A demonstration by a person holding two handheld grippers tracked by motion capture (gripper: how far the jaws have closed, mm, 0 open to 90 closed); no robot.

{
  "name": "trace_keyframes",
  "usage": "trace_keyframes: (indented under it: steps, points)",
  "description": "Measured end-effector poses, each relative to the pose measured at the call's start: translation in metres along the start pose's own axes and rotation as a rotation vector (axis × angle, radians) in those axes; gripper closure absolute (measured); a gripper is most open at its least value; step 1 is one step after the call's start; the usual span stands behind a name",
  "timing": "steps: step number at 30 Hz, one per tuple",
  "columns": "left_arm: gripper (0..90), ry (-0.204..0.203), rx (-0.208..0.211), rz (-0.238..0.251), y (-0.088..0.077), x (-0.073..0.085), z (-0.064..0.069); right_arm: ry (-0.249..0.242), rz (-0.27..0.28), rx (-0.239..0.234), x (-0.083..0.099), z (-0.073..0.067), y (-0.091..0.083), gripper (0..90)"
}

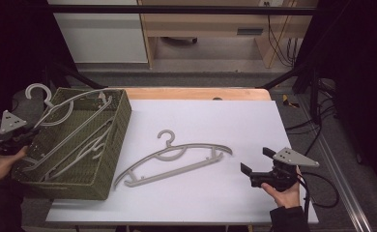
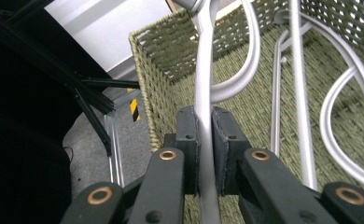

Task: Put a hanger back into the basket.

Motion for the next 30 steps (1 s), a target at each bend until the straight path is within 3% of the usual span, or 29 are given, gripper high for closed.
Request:
trace_keyframes:
  steps: [9,13,16,18,20,21,24,26,28,30]
  points:
    - [82.0,0.038,-0.002,-0.072,0.022,0.007,0.019,0.001,-0.005,-0.001,0.001,-0.001,0.001,1.1]
    - [82.1,0.024,0.018,-0.072,0.03,0.014,0.024,-0.003,-0.005,-0.001,0.001,-0.001,0.001,1.1]
    - [81.9,0.002,0.047,-0.055,0.028,0.018,0.026,-0.001,-0.003,0.0,0.001,0.0,0.001,1.1]
    - [81.5,-0.019,0.085,-0.017,0.023,0.016,0.029,-0.001,-0.005,0.0,0.001,-0.001,0.001,1.1]
    - [80.8,-0.016,0.123,0.014,0.016,0.012,0.035,-0.001,-0.005,-0.001,0.001,-0.001,0.001,1.0]
    - [80.4,0.007,0.129,0.016,0.014,0.011,0.039,-0.003,-0.004,-0.001,0.001,-0.001,0.001,1.0]
    - [79.7,0.025,0.166,-0.017,0.008,0.009,0.05,-0.001,-0.003,-0.002,0.0,-0.002,0.0,1.0]
    - [79.3,0.046,0.193,-0.071,0.006,0.012,0.059,0.0,-0.001,-0.001,0.0,-0.002,-0.001,1.0]
    - [79.0,0.074,0.183,-0.095,0.007,0.014,0.065,-0.002,0.001,-0.001,0.0,-0.001,-0.001,1.1]
    - [78.6,0.068,0.201,-0.109,0.007,0.017,0.071,-0.004,0.001,-0.002,0.0,-0.001,-0.002,1.0]
Point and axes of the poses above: each handheld gripper's, and its own axes: y roughly forward along the jaws, x roughly out of its underside, z roughly to its right, the point moved 9 cm from there along y, roughly forward along the jaws, and after that the axes turned 7 degrees about -z, right-handed, at the moved point
